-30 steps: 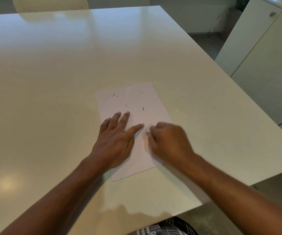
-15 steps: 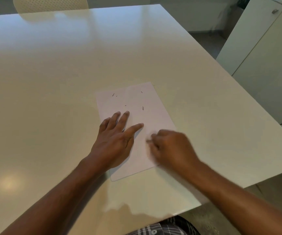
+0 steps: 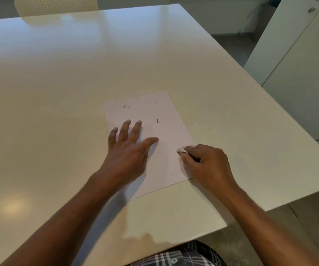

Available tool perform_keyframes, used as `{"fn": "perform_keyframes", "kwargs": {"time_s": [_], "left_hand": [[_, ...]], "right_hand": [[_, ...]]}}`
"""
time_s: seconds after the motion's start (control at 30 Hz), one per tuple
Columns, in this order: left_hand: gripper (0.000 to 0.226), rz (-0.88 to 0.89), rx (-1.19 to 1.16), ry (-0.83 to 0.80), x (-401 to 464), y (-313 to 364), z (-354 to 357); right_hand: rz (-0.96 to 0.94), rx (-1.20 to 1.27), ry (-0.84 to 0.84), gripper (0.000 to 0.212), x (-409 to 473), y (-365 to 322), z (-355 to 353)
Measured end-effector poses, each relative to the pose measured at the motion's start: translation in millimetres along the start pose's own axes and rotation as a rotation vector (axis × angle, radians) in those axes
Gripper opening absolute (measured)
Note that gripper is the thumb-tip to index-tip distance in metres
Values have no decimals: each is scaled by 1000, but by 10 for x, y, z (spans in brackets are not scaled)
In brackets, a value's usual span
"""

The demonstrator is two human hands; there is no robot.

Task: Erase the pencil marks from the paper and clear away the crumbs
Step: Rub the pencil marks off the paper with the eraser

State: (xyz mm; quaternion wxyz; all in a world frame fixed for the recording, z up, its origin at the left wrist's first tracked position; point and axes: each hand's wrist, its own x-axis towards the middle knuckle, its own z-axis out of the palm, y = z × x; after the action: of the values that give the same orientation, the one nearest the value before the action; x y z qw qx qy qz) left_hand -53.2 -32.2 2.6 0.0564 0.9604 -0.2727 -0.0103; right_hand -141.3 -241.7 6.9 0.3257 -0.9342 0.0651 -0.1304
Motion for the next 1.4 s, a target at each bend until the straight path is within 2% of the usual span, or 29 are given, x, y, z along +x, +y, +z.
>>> {"fn": "perform_keyframes", "kwargs": {"time_s": [0.07, 0.17, 0.23, 0.3, 0.4, 0.43, 0.53, 0.57, 0.67, 0.73, 0.83, 0.9, 0.97, 1.07, 1.13, 1.23, 1.27, 1.33, 1.4], "left_hand": [[62, -12, -46, 43, 20, 145, -10], [73, -8, -233, 81, 9, 262, 60], [76, -4, -263, 102, -5, 260, 117], [73, 2, -246, 107, -24, 246, 142], [57, 18, -215, 118, -28, 243, 156], [54, 15, -203, 114, -28, 245, 162], [52, 15, -169, 88, -35, 252, 172], [52, 18, -163, 88, -34, 245, 173], [53, 19, -160, 100, -38, 242, 179], [53, 17, -152, 96, -40, 248, 182], [54, 17, -146, 95, -35, 246, 177], [54, 15, -144, 89, -39, 247, 178], [53, 17, -145, 87, -40, 244, 180], [52, 20, -136, 97, -43, 244, 186], [52, 19, -132, 106, -36, 245, 189], [52, 20, -133, 105, -35, 246, 189], [52, 21, -134, 106, -36, 241, 191], [52, 26, -135, 115, -39, 241, 199], [51, 29, -130, 128, -43, 242, 198]], "right_hand": [[46, 19, -3, 11, 12, 20, -9], [80, 64, -33, 12, 14, -6, -33], [105, 148, -60, 11, 26, -16, -82], [106, 116, -70, 11, 39, -7, -136], [-64, -123, 50, 19, -55, -103, -115], [-128, -156, 40, 20, -146, -203, -71], [-267, -131, -157, 22, -480, -420, 67], [-274, -148, -175, 20, -459, -393, 35], [-162, -256, 37, 9, -147, -95, -146], [-102, -339, 111, 15, -52, -38, -217], [-202, -265, -36, 20, -352, -343, -46], [-276, -242, -111, 11, -506, -420, 3], [-225, -240, -46, 9, -360, -241, -78], [-113, -347, 81, 18, -177, -50, -193], [-158, -326, 53, 18, -303, -216, -86], [-256, -246, -88, 12, -581, -463, 65], [-248, -228, -72, 8, -547, -394, 38], [-145, -253, 58, 7, -384, -159, -95], [-54, -326, 137, 17, -267, -21, -222]]}}
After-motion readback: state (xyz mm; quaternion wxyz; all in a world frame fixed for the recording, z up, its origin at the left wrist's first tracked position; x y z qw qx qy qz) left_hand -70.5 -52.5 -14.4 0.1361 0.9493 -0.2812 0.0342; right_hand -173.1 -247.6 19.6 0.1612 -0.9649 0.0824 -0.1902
